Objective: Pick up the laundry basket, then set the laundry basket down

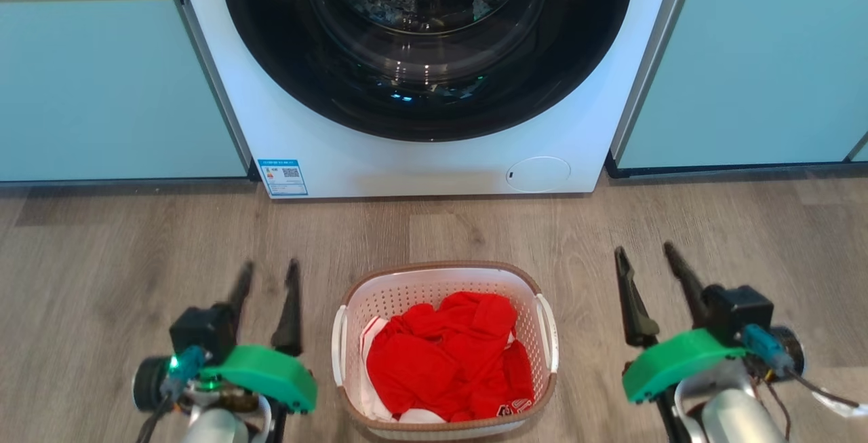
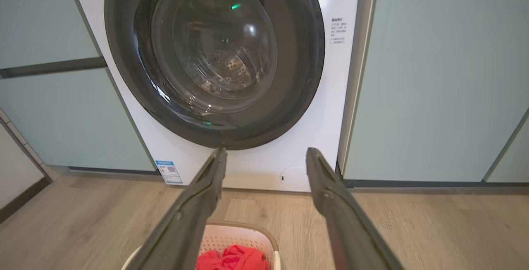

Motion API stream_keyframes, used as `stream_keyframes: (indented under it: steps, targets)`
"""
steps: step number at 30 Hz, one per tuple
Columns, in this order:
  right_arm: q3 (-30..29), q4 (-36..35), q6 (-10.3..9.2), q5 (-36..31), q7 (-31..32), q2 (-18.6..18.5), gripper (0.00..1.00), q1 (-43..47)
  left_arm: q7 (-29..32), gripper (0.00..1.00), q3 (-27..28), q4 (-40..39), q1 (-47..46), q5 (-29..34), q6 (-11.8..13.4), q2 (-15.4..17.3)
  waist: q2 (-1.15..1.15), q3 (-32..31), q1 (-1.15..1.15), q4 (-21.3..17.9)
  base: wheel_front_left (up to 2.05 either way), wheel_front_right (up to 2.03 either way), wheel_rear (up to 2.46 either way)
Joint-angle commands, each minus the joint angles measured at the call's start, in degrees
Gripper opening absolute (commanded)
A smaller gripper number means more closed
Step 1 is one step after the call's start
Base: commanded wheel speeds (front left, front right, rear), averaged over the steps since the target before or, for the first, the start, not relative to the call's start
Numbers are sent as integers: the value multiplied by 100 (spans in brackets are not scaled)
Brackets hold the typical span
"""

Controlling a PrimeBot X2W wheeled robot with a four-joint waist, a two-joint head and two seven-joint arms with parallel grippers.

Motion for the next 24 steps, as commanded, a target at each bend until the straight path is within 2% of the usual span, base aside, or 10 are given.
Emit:
stream_keyframes:
  steps: [1,5,24]
  targets:
    - [2,18,0,2,2,0,0,3,1,0,1,27,2,-4,-1,0,0,0,0,2,0,0,0]
    - [26,352,0,33,17,-1,0,141,43,0,5,352,172,-34,-3,1,0,1,0,1,0,0,0]
    - [-121,314,1,1388,273,-67,0,71,375,0,290,278,77,-1281,-123,0,0,30,0,-19,0,0,0]
